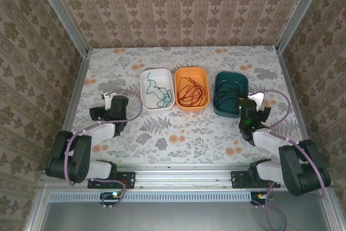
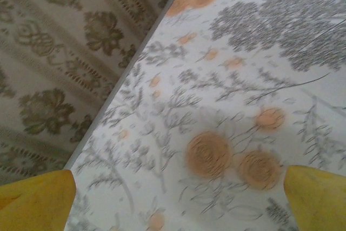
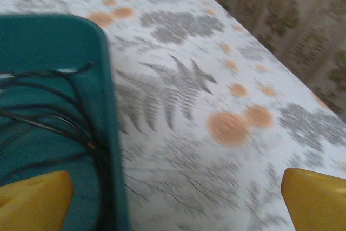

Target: Untangle the cables

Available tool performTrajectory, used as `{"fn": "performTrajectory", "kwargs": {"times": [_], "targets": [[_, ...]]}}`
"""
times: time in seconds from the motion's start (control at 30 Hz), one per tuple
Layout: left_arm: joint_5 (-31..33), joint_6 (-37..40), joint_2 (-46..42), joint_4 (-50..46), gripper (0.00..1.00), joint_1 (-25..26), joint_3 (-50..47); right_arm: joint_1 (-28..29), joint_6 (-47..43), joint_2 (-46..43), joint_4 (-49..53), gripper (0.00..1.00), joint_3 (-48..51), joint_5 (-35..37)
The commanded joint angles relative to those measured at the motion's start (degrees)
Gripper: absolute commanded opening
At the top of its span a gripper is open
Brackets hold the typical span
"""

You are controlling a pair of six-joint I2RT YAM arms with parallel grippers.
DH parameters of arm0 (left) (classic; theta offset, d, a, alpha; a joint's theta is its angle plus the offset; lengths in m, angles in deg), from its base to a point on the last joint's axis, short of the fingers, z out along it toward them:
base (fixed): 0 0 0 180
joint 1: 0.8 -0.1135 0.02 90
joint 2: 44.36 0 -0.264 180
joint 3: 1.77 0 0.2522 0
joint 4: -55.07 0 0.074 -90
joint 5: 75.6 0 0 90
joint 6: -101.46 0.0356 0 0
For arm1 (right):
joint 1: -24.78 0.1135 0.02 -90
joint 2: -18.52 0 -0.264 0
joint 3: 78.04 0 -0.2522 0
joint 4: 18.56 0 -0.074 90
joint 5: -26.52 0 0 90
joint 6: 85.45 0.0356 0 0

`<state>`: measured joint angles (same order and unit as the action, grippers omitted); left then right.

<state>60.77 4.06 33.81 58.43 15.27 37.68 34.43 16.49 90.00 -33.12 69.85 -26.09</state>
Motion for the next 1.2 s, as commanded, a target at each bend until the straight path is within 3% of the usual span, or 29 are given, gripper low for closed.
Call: {"fn": "performTrajectory", "kwargs": {"times": [0.0,0.07,0.13,0.17,0.2,0.23,0.27,0.33,0.47,0.63,0.67,0.7,0.73,0.77,0.8,1.17], "targets": [[-2.3,9.0,4.1,19.8,1.0,-0.1,1.4,-3.0,-5.9,3.9,-12.9,1.0,-2.7,-10.6],[-2.0,15.3,8.1,27.6,1.0,0.3,1.8,-4.3,-8.3,7.5,-15.9,1.0,-3.7,-16.8],[-4.7,20.3,13.3,38.8,1.0,-0.2,0.5,-6.6,-9.1,16.7,-29.1,1.0,-1.0,-24.3],[-2.9,21.2,14.5,41.2,1.0,0.1,0.6,-7.2,-9.1,18.3,-32.0,1.0,-1.5,-24.7],[-4.2,18.8,12.9,36.8,1.0,-0.2,0.9,-7.9,-7.8,15.4,-22.4,1.0,-3.7,-25.7],[-6.6,17.7,11.9,36.5,1.0,-1.2,0.0,-8.6,-7.3,15.5,-19.9,1.0,-4.5,-26.8],[-8.0,18.0,11.7,38.9,1.0,-1.8,-1.2,-8.4,-8.4,17.2,-25.9,1.0,-3.2,-27.8],[-10.0,17.7,11.0,39.6,1.0,-2.1,-2.3,-8.6,-8.0,15.6,-20.9,1.0,-4.3,-28.5],[-15.1,16.1,10.0,38.3,1.0,-4.2,-2.9,-8.7,-8.3,16.2,-22.1,1.0,-4.2,-28.9],[-33.2,9.8,10.3,35.0,1.0,-12.1,-3.8,-8.7,-8.3,16.1,-21.7,1.0,-4.3,-28.9],[-32.8,11.0,13.0,43.4,1.0,-12.6,-5.3,-8.7,-8.3,16.0,-21.4,1.0,-4.4,-29.0],[-33.8,9.0,10.4,36.7,1.0,-12.7,-4.5,-8.7,-8.3,16.1,-21.7,1.0,-4.3,-28.9],[-33.6,9.4,10.7,36.2,1.0,-12.7,-3.9,-8.7,-8.3,16.0,-21.5,1.0,-4.3,-28.9],[-32.9,11.0,12.3,41.4,1.0,-12.3,-4.9,-8.7,-8.3,16.0,-21.7,1.0,-4.3,-28.9],[-32.4,10.2,11.0,37.7,1.0,-11.7,-4.4,-8.7,-8.3,16.0,-21.6,1.0,-4.3,-28.9],[-31.7,11.3,11.8,40.0,1.0,-11.4,-4.9,-7.2,-9.1,16.1,-21.6,1.0,-4.5,-26.3]]}}
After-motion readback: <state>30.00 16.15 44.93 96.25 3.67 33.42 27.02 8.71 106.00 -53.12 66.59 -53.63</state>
